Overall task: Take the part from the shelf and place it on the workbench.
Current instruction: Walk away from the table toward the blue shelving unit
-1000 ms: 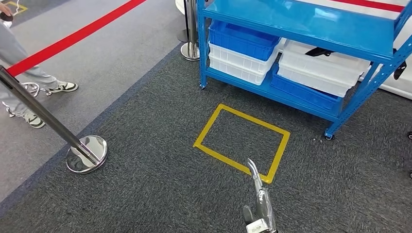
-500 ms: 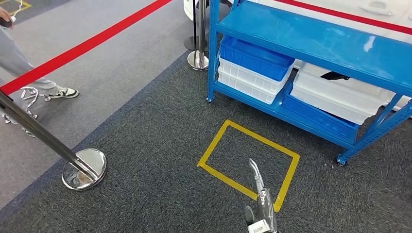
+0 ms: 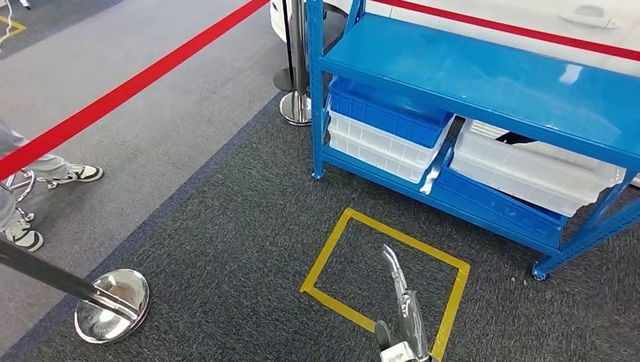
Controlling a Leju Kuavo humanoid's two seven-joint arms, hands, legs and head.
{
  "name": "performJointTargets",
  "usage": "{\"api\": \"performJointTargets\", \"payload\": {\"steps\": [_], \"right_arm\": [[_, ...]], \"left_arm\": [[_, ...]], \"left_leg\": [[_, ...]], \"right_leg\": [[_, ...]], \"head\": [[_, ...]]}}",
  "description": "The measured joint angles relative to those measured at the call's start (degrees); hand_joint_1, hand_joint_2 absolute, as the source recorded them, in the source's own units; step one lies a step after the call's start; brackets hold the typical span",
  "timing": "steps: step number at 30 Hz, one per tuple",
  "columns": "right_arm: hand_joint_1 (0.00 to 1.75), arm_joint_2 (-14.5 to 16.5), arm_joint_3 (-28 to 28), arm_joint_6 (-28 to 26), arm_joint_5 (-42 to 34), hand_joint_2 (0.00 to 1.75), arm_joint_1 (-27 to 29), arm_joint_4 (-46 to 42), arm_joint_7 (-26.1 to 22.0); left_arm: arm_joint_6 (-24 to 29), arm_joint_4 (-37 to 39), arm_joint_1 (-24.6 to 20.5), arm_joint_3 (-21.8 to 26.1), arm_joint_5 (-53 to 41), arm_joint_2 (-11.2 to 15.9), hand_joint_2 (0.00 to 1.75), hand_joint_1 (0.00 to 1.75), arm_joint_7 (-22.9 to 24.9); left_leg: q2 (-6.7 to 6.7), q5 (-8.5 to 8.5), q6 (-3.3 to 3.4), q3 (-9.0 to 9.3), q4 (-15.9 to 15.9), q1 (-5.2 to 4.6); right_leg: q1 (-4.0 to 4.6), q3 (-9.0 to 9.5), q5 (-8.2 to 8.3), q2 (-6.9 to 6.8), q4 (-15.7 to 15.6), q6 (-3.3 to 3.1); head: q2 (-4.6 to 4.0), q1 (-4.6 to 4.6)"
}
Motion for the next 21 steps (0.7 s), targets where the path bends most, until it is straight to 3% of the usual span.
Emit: {"api": "performJointTargets", "payload": {"steps": [1,2,3,5,7,9,10,11,12,14,15,17,21], "right_arm": [[0.00,0.0,0.0,-0.2,-0.2,0.44,0.0,0.1,0.1],[0.00,0.0,0.0,-0.3,-0.7,0.00,0.1,0.2,0.2],[0.00,0.1,0.0,-0.3,-1.3,0.00,0.1,0.2,0.4],[0.00,0.1,0.0,-0.3,-2.6,0.00,0.0,-0.1,0.5],[0.00,0.2,0.0,-0.3,-3.1,0.00,0.0,-0.3,0.6],[0.00,0.2,0.0,-0.3,-3.3,0.00,0.0,-0.3,0.6],[0.00,0.2,0.0,-0.3,-3.3,0.00,0.0,-0.3,0.6],[0.00,0.2,0.0,-0.3,-3.4,0.00,0.1,-0.3,0.6],[0.00,0.2,0.0,-0.3,-3.4,0.00,0.2,-0.3,0.6],[0.00,0.2,-0.1,-0.3,-3.4,0.00,0.2,-0.3,0.6],[0.00,0.2,-0.1,-0.3,-3.4,0.00,0.2,-0.2,0.6],[0.00,0.2,-0.1,-0.4,-3.4,0.00,0.2,-0.3,0.6],[0.00,0.2,-0.2,-0.5,-3.4,0.00,0.6,-0.4,0.6]], "left_arm": [[0.0,0.0,0.1,0.0,0.0,0.0,0.00,0.00,0.0],[0.0,0.0,0.2,0.0,0.0,0.0,0.00,0.00,0.0],[0.1,0.0,0.2,0.0,0.0,0.0,0.00,0.00,0.0],[0.1,0.0,-0.1,0.0,0.0,0.0,0.00,0.00,-0.1],[0.2,0.0,-0.3,0.0,0.0,-0.1,0.00,0.00,-0.1],[0.2,0.0,-0.5,0.0,0.0,-0.2,0.00,0.00,-0.1],[0.2,0.0,-0.5,0.0,0.0,-0.2,0.00,0.00,-0.1],[0.2,0.0,-0.5,0.0,0.0,-0.2,0.00,0.00,-0.1],[0.2,0.0,-0.5,0.0,0.0,-0.2,0.00,0.00,-0.1],[0.2,0.0,-0.5,0.0,0.0,-0.2,0.00,0.00,-0.1],[0.2,0.0,-0.5,0.0,0.0,-0.3,0.00,0.00,-0.1],[0.2,0.0,-0.6,0.0,0.0,-0.3,0.00,0.00,-0.1],[0.2,0.0,-0.6,0.0,0.0,-0.3,0.00,0.00,0.1]], "left_leg": [[-0.04,5.02,0.31,-0.31,-1.8,-0.20],[-0.10,8.41,0.61,-0.46,-2.6,-0.42],[-0.20,9.21,0.82,-0.49,-2.6,-0.55],[-0.28,8.88,1.33,0.12,-3.1,-0.40],[-0.27,8.46,1.93,1.18,-4.2,-0.14],[-0.24,7.79,2.33,2.05,-4.6,-0.16],[-0.26,7.39,2.36,2.45,-4.6,-0.17],[-0.30,6.94,2.36,2.95,-4.6,-0.18],[-0.37,6.48,2.32,3.58,-4.6,-0.19],[-0.52,5.52,2.13,4.89,-4.6,-0.20],[-0.55,5.10,1.95,5.38,-4.5,-0.32],[-0.55,4.67,1.48,5.55,-4.3,-0.49],[0.00,3.58,0.27,5.36,-3.5,-0.61]], "right_leg": [[0.08,0.66,-0.99,0.11,0.1,0.35],[0.13,1.06,-1.76,0.22,0.2,0.77],[0.16,1.39,-2.31,0.32,0.1,1.19],[0.03,1.89,-3.19,0.17,-0.2,1.89],[-0.10,0.23,-5.14,-0.13,3.2,2.40],[-0.20,-4.65,-7.69,-0.29,10.7,2.79],[-0.22,-7.24,-8.13,-0.30,14.0,2.94],[-0.24,-9.19,-7.40,-0.31,15.7,3.04],[-0.24,-10.14,-5.35,-0.33,15.3,3.06],[-0.20,-9.43,0.86,-0.42,9.2,2.79],[-0.03,-8.73,3.20,-0.67,6.1,2.50],[0.28,-7.92,4.52,-1.04,2.5,1.71],[-0.03,-7.54,4.41,-0.45,1.2,0.49]], "head": [[0.00,0.00],[-0.01,-0.01],[-0.01,-0.01],[-0.01,0.03],[-0.01,0.15],[-0.01,0.24],[0.00,0.23],[0.00,0.24],[0.00,0.25],[-0.01,0.26],[-0.02,0.21],[-0.01,0.13],[-0.01,-0.06]]}}
